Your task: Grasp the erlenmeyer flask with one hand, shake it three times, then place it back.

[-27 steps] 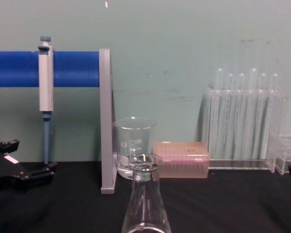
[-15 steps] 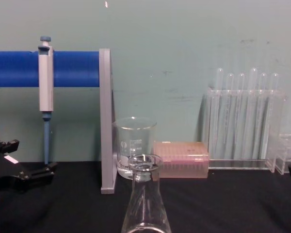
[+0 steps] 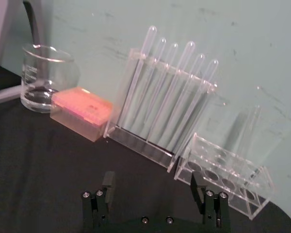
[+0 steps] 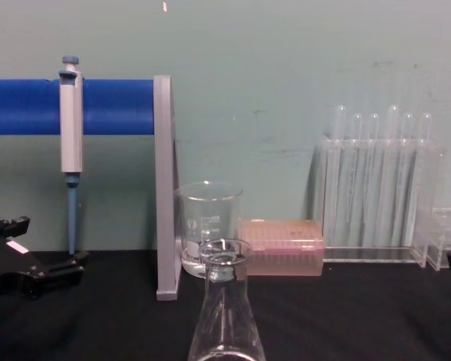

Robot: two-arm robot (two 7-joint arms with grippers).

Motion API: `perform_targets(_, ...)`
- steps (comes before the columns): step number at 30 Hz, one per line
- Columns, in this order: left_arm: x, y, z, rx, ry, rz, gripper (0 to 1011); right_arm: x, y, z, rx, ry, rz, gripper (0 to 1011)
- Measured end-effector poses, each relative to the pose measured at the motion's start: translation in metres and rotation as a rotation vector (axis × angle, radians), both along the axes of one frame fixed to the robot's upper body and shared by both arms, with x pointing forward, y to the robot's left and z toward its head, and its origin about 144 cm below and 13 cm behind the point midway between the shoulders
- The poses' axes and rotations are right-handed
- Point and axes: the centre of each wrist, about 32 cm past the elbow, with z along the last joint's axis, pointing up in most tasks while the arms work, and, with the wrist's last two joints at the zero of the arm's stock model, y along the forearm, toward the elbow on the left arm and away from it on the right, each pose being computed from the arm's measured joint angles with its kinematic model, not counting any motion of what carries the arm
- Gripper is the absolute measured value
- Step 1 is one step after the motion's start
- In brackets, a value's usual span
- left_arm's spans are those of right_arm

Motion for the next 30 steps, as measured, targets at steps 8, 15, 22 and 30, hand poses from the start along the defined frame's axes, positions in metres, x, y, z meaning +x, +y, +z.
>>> perform_targets(8, 0.000, 0.000, 0.000, 0.000, 0.000, 0.000, 1001, -0.007, -0.010, 0.008, 0.058, -0.014, 0.075, 1000)
perform_targets(15, 0.000, 0.000, 0.000, 0.000, 0.000, 0.000, 1001, -0.017, -0.014, 0.013, 0.131, 0.000, 0.176, 1000)
perform_targets(22, 0.000, 0.000, 0.000, 0.000, 0.000, 0.000, 1001, -0.022, -0.008, 0.013, 0.216, 0.018, 0.293, 1000)
perform_targets(30, 0.000, 0.000, 0.000, 0.000, 0.000, 0.000, 1001, -0.019, 0.008, 0.012, 0.273, 0.034, 0.420, 1000)
